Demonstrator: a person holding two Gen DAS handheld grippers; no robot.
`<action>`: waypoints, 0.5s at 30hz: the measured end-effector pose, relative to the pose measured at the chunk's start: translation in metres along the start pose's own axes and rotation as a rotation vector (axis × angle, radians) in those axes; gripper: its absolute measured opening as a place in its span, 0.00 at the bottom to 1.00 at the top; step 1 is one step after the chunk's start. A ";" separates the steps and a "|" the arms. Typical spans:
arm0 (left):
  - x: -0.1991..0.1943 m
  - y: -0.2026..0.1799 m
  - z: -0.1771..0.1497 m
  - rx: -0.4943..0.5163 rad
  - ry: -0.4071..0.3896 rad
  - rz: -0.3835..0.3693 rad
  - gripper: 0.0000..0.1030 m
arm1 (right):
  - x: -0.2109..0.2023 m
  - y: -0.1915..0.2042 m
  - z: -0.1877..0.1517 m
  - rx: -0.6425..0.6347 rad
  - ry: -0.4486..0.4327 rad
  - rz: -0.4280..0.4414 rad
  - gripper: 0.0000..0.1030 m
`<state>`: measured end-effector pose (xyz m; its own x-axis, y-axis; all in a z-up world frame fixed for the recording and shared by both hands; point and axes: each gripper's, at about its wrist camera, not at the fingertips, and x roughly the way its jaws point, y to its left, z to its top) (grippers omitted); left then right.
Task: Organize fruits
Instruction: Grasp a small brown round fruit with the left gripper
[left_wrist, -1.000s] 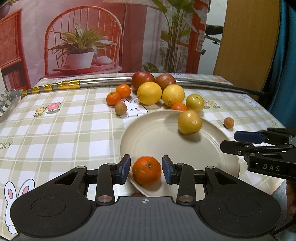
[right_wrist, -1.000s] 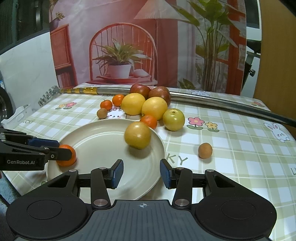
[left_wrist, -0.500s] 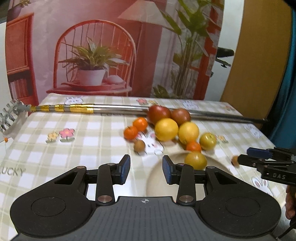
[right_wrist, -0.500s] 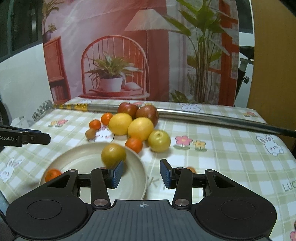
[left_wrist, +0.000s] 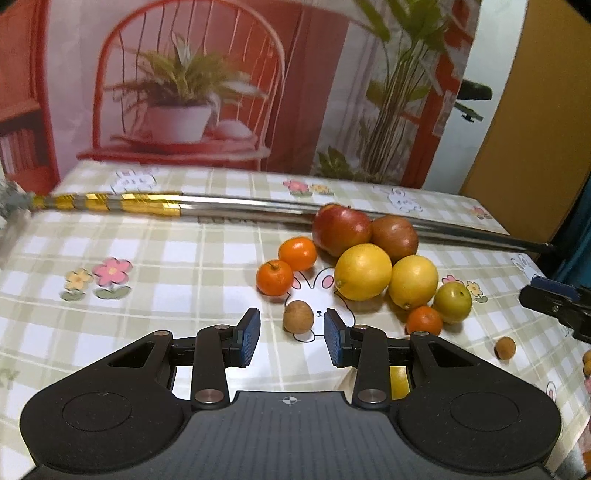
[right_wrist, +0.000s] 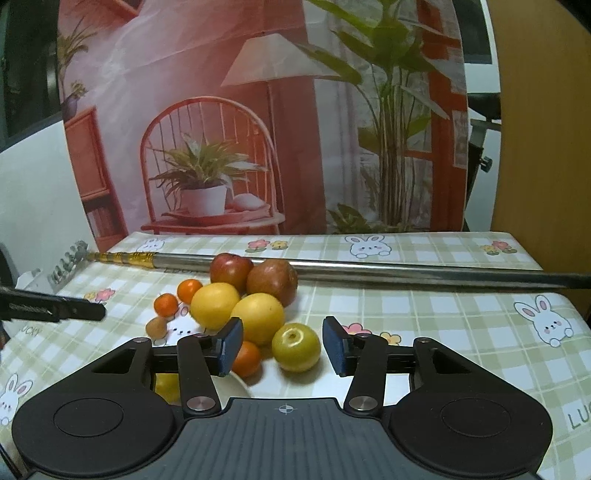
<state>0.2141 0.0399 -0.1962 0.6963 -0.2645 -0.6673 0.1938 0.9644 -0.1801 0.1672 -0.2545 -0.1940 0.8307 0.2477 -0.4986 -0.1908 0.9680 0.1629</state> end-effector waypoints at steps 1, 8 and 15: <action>0.006 0.001 0.001 -0.011 0.010 -0.007 0.39 | 0.002 -0.001 0.000 0.002 0.002 -0.001 0.44; 0.039 0.000 0.005 -0.061 0.052 -0.038 0.39 | 0.011 -0.009 -0.004 0.018 0.021 -0.015 0.44; 0.060 0.000 0.006 -0.070 0.090 -0.011 0.38 | 0.015 -0.014 -0.010 0.027 0.034 -0.022 0.44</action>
<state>0.2597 0.0239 -0.2322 0.6285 -0.2771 -0.7268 0.1506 0.9601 -0.2357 0.1768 -0.2642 -0.2124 0.8165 0.2278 -0.5305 -0.1578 0.9719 0.1746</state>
